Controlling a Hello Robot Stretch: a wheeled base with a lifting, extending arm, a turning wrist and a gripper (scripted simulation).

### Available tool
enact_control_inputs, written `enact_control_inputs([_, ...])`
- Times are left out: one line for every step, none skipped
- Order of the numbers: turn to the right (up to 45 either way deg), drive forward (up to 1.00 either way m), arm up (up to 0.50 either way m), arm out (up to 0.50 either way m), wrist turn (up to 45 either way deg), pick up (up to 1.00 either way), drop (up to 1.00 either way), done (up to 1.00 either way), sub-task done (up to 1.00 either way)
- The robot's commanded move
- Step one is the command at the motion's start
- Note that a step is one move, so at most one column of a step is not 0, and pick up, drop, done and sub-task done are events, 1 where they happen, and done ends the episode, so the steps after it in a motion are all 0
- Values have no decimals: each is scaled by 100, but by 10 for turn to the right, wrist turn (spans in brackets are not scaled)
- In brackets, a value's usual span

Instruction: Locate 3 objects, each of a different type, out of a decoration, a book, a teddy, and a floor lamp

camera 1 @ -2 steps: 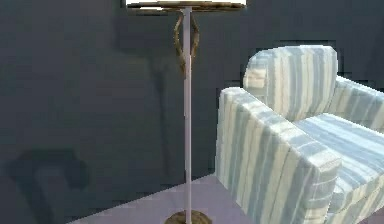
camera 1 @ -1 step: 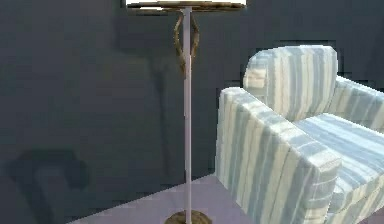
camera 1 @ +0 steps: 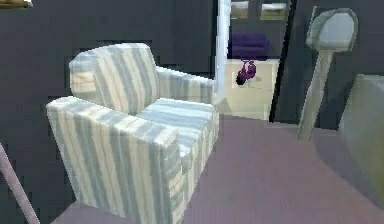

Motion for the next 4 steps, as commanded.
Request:
enact_control_inputs([450, 0, 0, 0, 0, 0, 0, 0, 0])
enact_control_inputs([60, 0, 0, 0, 0, 0, 0, 0, 0])
enact_control_inputs([0, 100, 0, 0, 0, 0, 0, 0, 0])
enact_control_inputs([30, 0, 0, 0, 0, 0, 0, 0, 0])
